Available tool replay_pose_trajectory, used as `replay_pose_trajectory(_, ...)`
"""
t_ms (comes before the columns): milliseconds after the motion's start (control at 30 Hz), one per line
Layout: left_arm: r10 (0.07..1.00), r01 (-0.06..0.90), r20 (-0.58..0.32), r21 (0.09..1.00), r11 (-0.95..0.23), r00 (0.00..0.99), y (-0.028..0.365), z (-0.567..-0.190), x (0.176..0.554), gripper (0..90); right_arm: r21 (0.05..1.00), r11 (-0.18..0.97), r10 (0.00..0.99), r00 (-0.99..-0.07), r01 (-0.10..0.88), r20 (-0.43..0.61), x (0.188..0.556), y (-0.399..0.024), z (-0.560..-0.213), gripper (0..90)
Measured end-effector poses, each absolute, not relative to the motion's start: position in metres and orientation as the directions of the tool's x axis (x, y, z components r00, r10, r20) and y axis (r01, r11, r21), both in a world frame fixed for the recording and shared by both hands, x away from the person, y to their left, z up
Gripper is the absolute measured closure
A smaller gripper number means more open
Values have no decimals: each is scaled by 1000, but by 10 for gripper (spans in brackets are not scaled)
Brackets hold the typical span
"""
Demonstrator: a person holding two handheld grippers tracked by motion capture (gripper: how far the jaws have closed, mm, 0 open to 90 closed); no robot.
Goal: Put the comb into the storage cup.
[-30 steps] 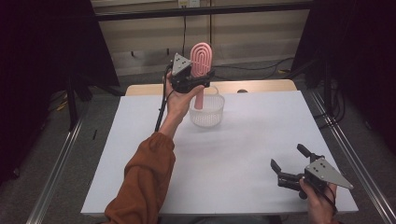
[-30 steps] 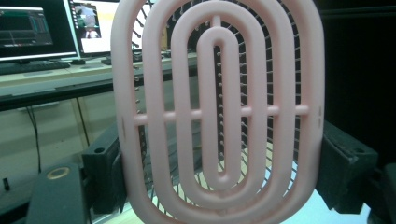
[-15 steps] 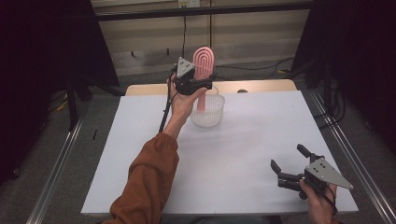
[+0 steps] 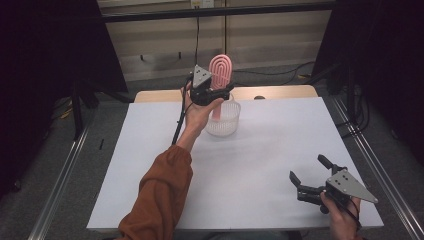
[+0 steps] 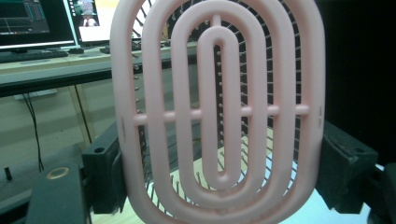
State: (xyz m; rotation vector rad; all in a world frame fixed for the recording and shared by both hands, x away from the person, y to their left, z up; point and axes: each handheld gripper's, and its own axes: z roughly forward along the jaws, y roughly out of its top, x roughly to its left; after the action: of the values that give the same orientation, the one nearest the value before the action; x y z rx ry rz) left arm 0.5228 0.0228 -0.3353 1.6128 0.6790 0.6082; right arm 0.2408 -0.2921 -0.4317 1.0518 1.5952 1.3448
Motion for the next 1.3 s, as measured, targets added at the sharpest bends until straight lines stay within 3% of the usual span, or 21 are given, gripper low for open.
replay_pose_trajectory(667,720,77,29,990,-114,693,18,-350,520,193,990,94,936,-348,105,-52,241,-293,-432,0)
replay_pose_trajectory(1300,708,134,-5,983,-128,707,17,-369,517,192,990,99,935,-349,103,-57,241,-292,-432,0)
